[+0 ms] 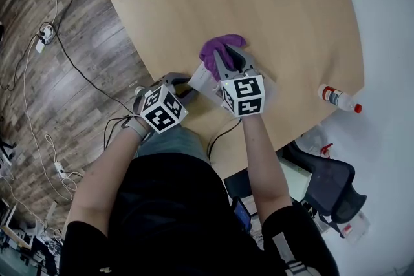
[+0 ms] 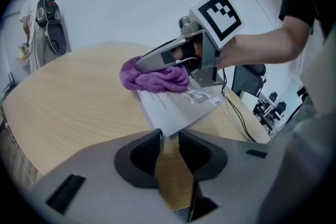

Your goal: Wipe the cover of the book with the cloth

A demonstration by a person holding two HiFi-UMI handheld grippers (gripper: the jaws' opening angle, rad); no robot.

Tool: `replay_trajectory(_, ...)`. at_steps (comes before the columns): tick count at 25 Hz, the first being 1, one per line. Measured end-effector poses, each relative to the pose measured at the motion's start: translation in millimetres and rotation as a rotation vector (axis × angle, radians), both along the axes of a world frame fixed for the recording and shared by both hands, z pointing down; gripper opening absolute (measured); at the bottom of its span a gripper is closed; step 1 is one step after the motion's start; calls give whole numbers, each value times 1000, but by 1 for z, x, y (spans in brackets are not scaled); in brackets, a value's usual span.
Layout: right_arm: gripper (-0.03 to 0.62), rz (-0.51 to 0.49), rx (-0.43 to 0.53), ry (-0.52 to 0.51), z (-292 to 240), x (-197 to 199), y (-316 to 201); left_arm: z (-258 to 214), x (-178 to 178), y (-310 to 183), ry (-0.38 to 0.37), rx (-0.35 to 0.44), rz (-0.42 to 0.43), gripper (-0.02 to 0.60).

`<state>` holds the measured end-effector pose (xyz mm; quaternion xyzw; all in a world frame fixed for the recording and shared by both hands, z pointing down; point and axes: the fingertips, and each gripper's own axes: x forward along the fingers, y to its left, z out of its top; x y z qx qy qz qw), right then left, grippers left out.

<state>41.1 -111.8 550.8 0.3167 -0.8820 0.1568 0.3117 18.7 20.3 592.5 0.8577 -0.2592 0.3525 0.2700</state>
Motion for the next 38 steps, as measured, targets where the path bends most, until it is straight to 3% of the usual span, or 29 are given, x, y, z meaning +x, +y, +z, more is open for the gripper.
replay_trajectory(14, 94, -152, -45, -40, 0, -34, 87, 5, -4, -2, -2, -26, -56, 117)
replay_trajectory(38, 95, -32, -102, 33, -2, 13, 120, 0, -26, -2, 16, -59, -102, 115)
